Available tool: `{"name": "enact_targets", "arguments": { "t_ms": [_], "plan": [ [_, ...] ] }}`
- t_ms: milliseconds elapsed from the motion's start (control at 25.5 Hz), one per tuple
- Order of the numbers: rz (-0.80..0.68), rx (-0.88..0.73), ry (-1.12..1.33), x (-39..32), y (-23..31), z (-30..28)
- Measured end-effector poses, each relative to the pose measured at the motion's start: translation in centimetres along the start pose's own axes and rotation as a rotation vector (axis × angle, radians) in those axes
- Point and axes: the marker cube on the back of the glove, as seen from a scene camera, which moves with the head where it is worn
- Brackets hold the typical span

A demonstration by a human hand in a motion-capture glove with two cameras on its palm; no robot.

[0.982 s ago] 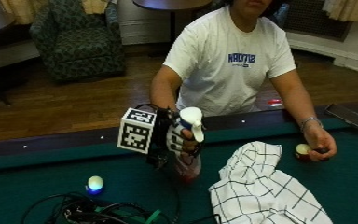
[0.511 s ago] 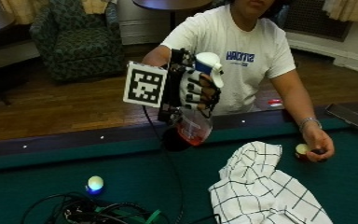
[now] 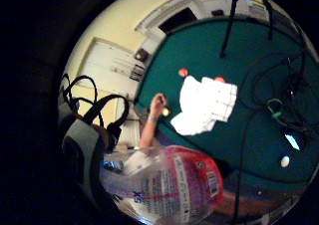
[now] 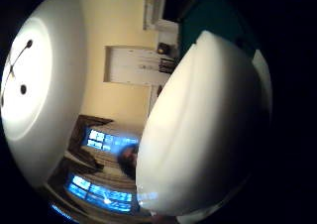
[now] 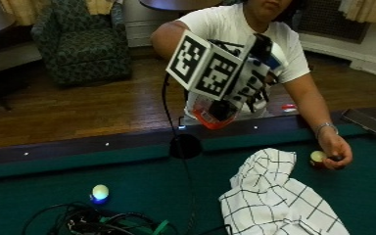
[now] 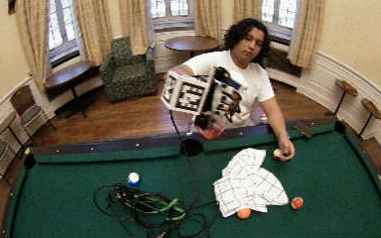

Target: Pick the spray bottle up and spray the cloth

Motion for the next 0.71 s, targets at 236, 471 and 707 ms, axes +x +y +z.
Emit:
{"name": "enact_targets", "arguments": {
  "t_ms": [236,471,707],
  "plan": [
    [0.257,-0.204,0.11,3.4,-2.4,5.7],
    [0.523,-0.405,0.346,10.8,-3.1,11.2],
    [0.662,-0.525,0.476,16.1,-2.4,15.4]
  ]
}}
